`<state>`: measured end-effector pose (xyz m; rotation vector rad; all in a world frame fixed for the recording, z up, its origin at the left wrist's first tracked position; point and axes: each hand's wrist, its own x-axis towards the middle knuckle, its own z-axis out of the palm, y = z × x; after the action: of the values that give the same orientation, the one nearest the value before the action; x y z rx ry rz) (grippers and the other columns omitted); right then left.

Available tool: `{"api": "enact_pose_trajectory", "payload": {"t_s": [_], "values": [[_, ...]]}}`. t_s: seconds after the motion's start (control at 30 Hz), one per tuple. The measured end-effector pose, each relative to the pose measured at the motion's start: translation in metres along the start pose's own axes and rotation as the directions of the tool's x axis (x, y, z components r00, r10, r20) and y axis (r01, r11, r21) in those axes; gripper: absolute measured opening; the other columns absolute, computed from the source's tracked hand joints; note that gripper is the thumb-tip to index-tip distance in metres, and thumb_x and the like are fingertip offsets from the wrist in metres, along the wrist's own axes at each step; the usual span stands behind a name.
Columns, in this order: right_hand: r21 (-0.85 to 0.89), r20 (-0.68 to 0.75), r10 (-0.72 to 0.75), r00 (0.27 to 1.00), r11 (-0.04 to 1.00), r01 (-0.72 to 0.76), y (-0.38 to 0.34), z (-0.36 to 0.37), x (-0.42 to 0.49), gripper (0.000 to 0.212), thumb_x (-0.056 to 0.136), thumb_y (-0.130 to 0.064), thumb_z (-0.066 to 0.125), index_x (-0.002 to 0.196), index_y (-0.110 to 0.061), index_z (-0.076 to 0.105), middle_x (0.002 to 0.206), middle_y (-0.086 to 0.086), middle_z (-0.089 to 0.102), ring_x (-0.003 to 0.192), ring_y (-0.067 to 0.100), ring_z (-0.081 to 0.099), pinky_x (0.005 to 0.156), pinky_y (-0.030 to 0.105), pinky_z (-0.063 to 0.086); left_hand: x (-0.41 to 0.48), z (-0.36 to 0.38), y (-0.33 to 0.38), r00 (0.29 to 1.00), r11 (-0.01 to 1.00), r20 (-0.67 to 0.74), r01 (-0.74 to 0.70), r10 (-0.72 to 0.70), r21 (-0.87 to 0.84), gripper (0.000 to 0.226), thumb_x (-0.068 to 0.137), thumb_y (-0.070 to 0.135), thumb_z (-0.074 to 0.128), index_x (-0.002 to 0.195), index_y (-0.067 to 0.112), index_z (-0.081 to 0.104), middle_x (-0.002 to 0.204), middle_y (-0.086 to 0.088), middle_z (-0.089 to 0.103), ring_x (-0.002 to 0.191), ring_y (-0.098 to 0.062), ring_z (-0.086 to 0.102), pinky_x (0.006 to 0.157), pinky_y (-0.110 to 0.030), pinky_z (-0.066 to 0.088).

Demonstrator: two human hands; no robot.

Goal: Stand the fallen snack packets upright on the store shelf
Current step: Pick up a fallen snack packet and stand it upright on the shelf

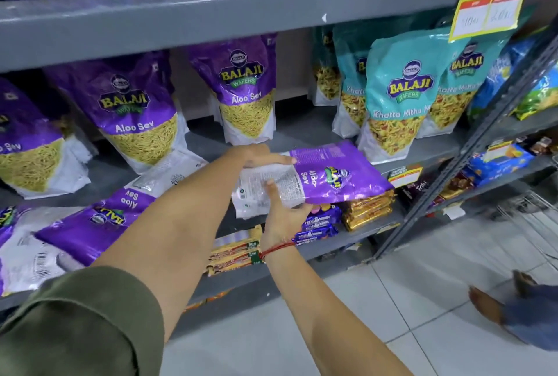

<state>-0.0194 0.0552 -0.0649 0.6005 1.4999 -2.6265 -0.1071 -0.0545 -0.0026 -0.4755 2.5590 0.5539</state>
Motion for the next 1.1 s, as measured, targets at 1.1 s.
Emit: {"api": "enact_pose_trajectory", "payload": {"t_s": [1.1], "values": [[-0.239, 0.758, -0.035, 0.651, 0.914, 0.327, -0.136, 0.062, 0.113, 0.018, 0.079, -0.005, 0.069, 0.093, -0.016, 0.065, 0.077, -0.011, 0.076, 0.074, 0.004, 0.07, 0.068, 0.022, 0.057, -0.078, -0.041, -0.049, 0.741, 0.322, -0.666, -0.612, -0.086, -0.722, 0.037, 0.063, 0.039, 0.081, 0.09, 0.022, 0.063, 0.098, -0.004, 0.071, 0.091, -0.017, 0.067, 0.096, -0.042, 0.05]]}}
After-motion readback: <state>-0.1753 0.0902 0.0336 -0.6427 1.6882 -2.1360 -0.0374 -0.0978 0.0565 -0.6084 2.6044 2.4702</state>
